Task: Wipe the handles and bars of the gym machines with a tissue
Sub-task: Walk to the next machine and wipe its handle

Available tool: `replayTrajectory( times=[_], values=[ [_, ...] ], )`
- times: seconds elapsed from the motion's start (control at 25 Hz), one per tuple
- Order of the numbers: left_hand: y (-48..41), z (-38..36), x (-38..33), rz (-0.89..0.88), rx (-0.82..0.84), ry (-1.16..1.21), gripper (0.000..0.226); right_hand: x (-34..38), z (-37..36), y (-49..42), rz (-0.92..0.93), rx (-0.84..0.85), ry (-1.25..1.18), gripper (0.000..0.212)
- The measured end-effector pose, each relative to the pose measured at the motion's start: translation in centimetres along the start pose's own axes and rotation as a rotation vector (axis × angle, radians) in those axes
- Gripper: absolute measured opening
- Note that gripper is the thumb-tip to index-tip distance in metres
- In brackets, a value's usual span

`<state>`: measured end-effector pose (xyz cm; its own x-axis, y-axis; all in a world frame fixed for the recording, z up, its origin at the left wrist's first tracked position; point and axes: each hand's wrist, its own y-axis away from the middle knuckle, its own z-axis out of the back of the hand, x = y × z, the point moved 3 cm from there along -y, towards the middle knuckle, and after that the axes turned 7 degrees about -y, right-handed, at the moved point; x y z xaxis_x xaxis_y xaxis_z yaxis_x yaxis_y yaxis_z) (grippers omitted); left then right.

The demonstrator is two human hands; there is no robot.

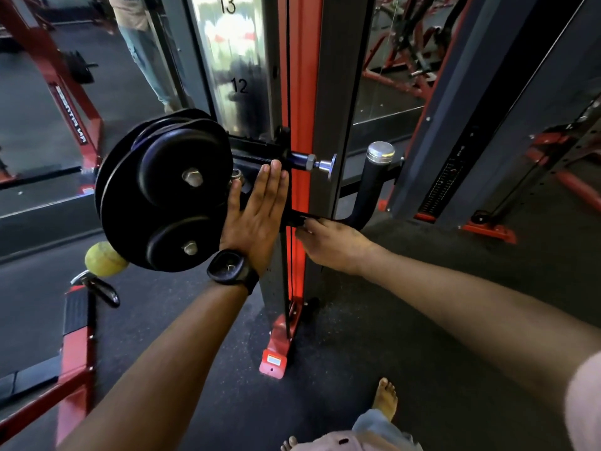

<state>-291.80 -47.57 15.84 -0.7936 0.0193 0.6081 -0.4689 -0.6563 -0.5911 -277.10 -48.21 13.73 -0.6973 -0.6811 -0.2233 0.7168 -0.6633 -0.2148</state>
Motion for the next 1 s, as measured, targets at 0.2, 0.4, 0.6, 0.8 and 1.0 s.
replayTrajectory(
  times=[0.2, 0.4, 0.6, 0.8, 1.0],
  values=[
    [0.5, -0.3, -0.2, 0.003, -0.034, -0.010, 0.079, -0.3, -0.3, 2.1, 0.015, 0.142, 0.114, 0.030],
    [0.5, -0.4, -0.3, -0.021, -0.065, -0.064, 0.074, -0.4, 1.0, 3.9, 0.068, 0.228, 0.237, 0.028],
    [0.5, -0.7, -0.3, 0.023, -0.113, -0.024, 0.080, -0.4, 1.7, 4.7, 0.106, 0.171, 0.338, 0.028],
    [0.7, -0.8, 0.0, 0.032, -0.148, -0.010, 0.085, -1.0, 2.5, 5.7, 0.069, 0.146, 0.282, 0.033],
    [-0.7, -0.1, 0.8, 0.192, -0.212, 0.161, 0.075, -1.7, 3.6, 4.5, -0.043, 0.075, 0.240, 0.027]
  ],
)
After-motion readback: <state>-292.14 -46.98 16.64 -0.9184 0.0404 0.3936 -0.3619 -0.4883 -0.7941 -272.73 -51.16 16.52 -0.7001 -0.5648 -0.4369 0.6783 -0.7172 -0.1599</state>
